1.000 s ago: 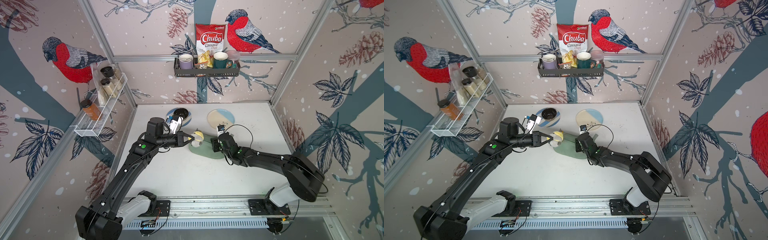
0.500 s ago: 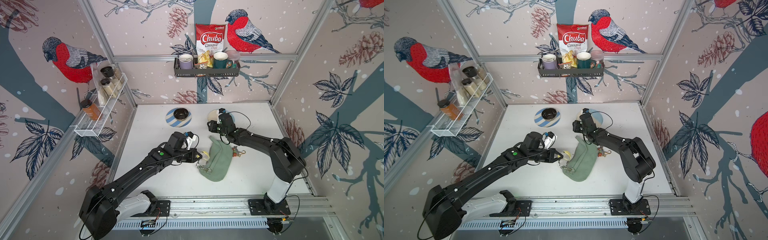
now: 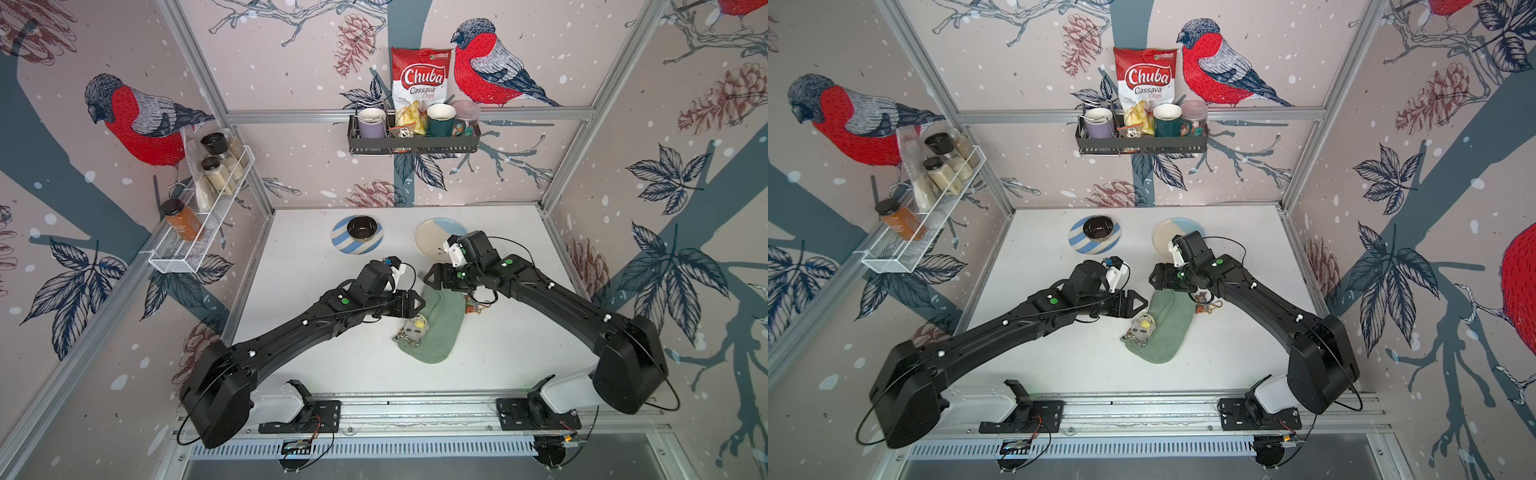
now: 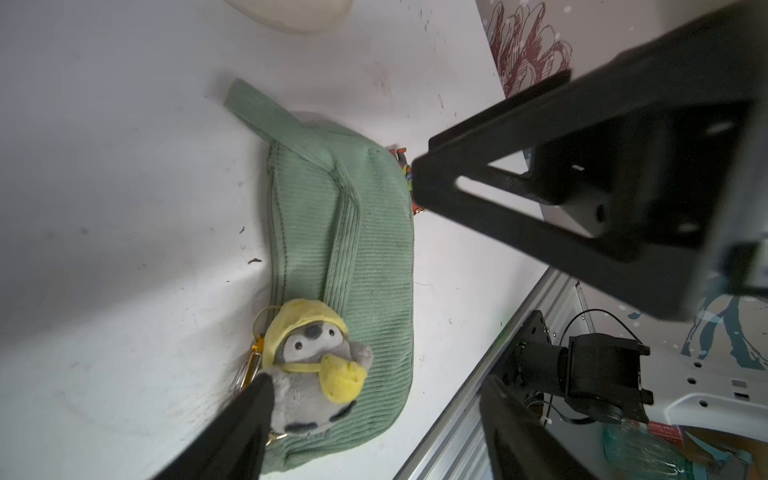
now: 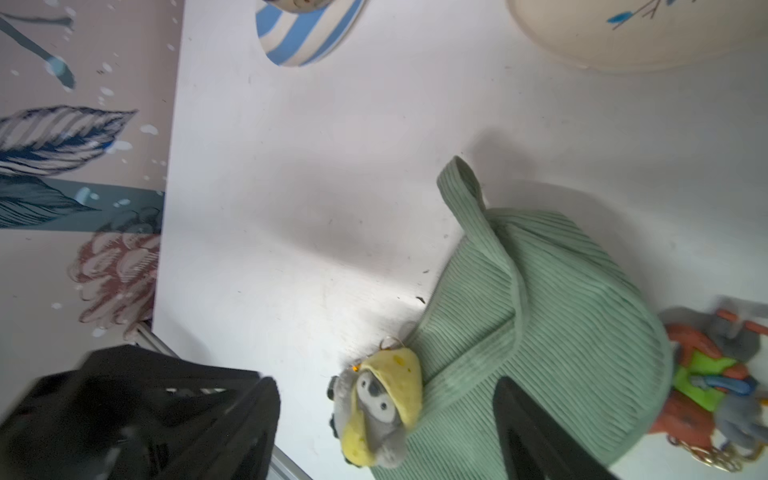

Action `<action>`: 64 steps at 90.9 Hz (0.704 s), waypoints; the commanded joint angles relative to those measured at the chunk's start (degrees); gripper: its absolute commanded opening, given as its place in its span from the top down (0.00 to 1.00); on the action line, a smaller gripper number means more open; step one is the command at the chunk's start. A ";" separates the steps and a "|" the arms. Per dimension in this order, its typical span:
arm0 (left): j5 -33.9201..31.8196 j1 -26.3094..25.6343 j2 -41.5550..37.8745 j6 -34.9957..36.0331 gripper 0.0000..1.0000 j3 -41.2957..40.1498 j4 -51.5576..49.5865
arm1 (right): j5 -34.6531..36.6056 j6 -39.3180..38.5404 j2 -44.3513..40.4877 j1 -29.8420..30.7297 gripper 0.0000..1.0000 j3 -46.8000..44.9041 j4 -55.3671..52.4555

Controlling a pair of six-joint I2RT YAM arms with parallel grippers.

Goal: Remove the decoration from the bag
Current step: Place the bag at the center of the board, then pick up the bag from the center of the board.

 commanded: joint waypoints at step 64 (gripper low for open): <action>-3.80 -0.72 -1.01 -23.77 0.23 -24.83 19.09 | 0.36 -4.42 19.56 13.49 0.92 10.86 -9.91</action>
